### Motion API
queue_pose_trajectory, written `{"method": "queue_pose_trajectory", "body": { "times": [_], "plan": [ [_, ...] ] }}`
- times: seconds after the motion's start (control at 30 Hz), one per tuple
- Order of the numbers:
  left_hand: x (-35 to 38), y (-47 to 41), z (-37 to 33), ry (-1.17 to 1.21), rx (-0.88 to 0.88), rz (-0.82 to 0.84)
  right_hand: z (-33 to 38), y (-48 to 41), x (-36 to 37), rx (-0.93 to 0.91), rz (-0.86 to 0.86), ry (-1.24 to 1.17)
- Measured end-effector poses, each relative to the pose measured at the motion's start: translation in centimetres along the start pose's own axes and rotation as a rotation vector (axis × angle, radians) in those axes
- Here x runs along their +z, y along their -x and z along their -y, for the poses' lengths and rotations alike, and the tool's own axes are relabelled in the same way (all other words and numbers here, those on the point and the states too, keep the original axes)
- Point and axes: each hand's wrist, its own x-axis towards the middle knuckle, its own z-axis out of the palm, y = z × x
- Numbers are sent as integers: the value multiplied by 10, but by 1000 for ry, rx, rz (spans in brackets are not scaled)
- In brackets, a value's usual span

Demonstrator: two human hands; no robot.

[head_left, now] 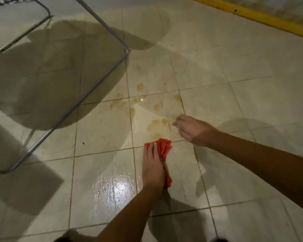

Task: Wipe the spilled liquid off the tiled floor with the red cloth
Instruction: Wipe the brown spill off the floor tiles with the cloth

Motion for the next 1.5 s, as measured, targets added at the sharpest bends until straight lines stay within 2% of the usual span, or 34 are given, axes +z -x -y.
{"method": "queue_pose_trajectory", "body": {
  "times": [0.17,0.3,0.4,0.5,0.57,0.7,0.9,0.97,1.07,1.13,1.2,1.37,1.5],
  "plan": [
    [-10,-32,8,-92,88,-79,-1,3,14,71,-267,-245],
    [-16,-38,18,-44,111,-106,-13,20,25,13,-272,-226],
    [-5,-19,8,-46,234,5,-22,30,33,0,-257,-186],
    [5,-18,0,-178,409,111,-21,30,36,28,-299,-191],
    [6,-35,3,-228,450,79,-18,25,35,9,-321,-178],
    [-8,-66,5,-244,417,-64,-18,20,25,46,-325,-190],
    [-24,-66,28,-101,127,-207,-26,26,20,133,-284,-186],
    [-16,-49,22,-49,82,-181,-26,27,23,140,-247,-178],
    [-2,-33,2,-48,195,-113,-22,22,27,106,-222,-171],
    [-1,-41,-5,-96,305,-76,-16,15,27,47,-252,-165],
    [-5,-62,-6,-110,328,-69,-11,7,25,-17,-304,-155],
    [-33,-107,20,-184,254,-96,-6,-8,15,-38,-356,-158],
    [-42,-88,39,-86,120,-154,-7,-15,13,14,-280,-152]
  ]
}}
